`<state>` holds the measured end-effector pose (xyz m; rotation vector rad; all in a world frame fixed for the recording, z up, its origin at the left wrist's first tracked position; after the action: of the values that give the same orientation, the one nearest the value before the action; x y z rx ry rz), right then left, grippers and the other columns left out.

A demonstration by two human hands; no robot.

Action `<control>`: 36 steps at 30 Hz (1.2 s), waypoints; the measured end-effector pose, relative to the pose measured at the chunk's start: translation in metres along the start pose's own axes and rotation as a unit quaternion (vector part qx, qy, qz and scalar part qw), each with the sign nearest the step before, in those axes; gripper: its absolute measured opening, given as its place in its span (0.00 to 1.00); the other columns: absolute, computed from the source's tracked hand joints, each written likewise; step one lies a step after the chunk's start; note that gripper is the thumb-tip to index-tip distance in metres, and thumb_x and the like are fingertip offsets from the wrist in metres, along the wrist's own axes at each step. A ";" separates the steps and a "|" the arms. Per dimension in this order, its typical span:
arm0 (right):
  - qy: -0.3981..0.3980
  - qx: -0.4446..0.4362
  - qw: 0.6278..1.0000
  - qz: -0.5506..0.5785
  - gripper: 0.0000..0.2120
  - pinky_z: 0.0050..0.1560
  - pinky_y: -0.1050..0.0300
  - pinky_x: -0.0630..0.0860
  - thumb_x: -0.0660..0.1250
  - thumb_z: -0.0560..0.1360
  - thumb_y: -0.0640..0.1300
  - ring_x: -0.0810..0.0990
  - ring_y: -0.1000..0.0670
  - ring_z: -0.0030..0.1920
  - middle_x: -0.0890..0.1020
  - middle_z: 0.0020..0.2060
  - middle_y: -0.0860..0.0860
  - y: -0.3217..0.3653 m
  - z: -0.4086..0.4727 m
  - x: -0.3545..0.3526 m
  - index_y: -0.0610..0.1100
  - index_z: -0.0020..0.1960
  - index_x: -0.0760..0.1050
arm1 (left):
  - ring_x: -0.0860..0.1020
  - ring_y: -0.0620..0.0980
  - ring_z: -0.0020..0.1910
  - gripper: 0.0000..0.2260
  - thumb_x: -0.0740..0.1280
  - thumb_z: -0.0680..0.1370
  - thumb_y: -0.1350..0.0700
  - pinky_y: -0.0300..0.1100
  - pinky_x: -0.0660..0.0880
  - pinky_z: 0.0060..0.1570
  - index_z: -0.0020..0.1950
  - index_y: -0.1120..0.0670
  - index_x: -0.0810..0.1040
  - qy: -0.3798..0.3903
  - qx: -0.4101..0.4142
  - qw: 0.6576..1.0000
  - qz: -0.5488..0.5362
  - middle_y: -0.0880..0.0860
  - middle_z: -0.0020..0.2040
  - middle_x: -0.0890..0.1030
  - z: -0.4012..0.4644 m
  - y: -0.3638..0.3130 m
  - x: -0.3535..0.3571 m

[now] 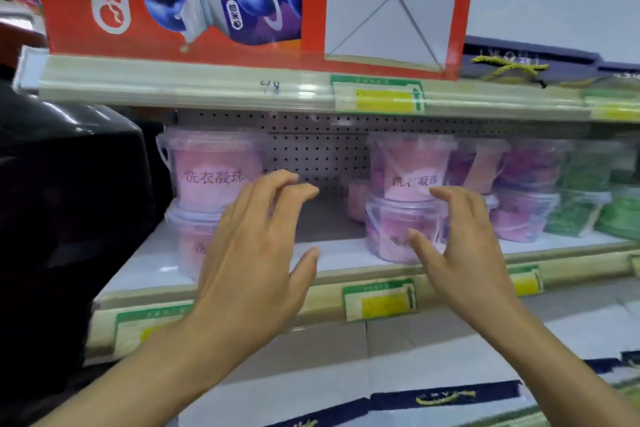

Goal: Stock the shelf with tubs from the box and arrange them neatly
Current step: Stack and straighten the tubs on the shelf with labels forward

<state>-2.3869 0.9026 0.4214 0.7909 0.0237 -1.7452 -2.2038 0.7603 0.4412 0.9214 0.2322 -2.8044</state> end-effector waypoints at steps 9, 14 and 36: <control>0.094 -0.010 0.995 0.019 0.26 0.54 0.56 0.70 0.70 0.72 0.48 0.75 0.49 0.55 0.68 0.62 0.49 -0.060 0.023 -0.010 0.49 0.67 0.64 | 0.69 0.49 0.65 0.27 0.68 0.74 0.51 0.42 0.67 0.61 0.70 0.49 0.61 0.131 -0.205 0.964 -0.104 0.51 0.69 0.67 0.047 -0.028 0.085; 0.074 -0.071 0.995 0.007 0.21 0.42 0.46 0.76 0.72 0.71 0.44 0.77 0.44 0.44 0.71 0.58 0.48 -0.068 0.032 -0.009 0.46 0.61 0.71 | 0.70 0.54 0.66 0.24 0.66 0.76 0.54 0.39 0.66 0.58 0.71 0.53 0.63 0.151 -0.216 0.964 -0.046 0.55 0.67 0.72 0.070 -0.023 0.093; 0.013 -0.123 0.991 0.041 0.18 0.41 0.46 0.80 0.75 0.65 0.33 0.80 0.44 0.41 0.74 0.48 0.46 -0.080 0.038 0.000 0.41 0.53 0.75 | 0.78 0.56 0.49 0.07 0.68 0.71 0.61 0.48 0.77 0.45 0.47 0.52 0.78 0.118 -0.140 0.983 -0.030 0.53 0.51 0.78 0.132 0.013 0.144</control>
<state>-2.4750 0.9142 0.4203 0.6237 0.2176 -1.6166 -2.3903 0.7037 0.4586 1.1891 0.6792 -2.6151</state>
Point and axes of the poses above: each hand's wrist, its own z-axis towards the middle knuckle, its own x-axis out of the palm, y = z × x, the point moved 1 cm from there along z, towards the middle knuckle
